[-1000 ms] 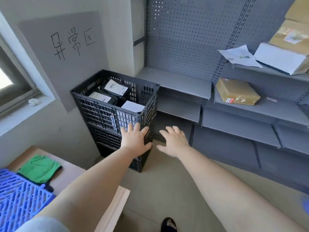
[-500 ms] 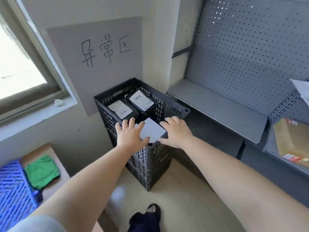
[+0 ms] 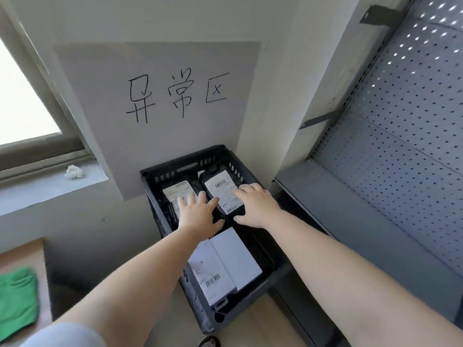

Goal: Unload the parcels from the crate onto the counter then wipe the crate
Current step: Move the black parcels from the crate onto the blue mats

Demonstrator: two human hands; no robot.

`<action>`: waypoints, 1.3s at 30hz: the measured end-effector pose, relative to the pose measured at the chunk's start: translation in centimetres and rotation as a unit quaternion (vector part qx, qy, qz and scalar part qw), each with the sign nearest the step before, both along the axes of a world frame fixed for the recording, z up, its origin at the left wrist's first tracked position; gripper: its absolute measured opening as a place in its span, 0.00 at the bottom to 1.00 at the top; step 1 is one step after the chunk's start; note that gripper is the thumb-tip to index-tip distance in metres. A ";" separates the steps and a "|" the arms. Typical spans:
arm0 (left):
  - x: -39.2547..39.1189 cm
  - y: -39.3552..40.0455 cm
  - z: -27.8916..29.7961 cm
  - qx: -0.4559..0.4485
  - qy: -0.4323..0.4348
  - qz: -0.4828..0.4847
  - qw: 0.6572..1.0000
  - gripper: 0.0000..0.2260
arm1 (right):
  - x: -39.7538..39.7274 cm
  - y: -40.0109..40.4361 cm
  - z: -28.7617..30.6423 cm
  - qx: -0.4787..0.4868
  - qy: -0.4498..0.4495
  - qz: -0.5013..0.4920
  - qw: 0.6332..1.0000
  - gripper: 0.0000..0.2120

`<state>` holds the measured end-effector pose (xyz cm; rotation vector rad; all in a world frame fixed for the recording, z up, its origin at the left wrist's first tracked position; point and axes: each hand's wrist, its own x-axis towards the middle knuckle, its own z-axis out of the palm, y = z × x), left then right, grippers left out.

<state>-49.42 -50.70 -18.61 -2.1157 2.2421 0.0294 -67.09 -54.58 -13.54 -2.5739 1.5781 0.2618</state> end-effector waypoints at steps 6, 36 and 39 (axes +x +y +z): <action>0.9 -3.5 -2.0 0.038 0.001 0.072 0.997 0.32 | 2.5 -6.1 -4.3 0.070 -0.008 0.052 0.996 0.39; 4.6 -8.4 -5.8 -0.013 0.714 0.639 0.286 0.32 | 9.1 -17.7 -12.3 0.633 -0.394 -0.295 0.598 0.40; 4.5 -7.7 -5.2 0.016 0.735 0.618 0.279 0.33 | 8.6 -18.4 -11.6 0.662 -0.380 -0.291 0.576 0.43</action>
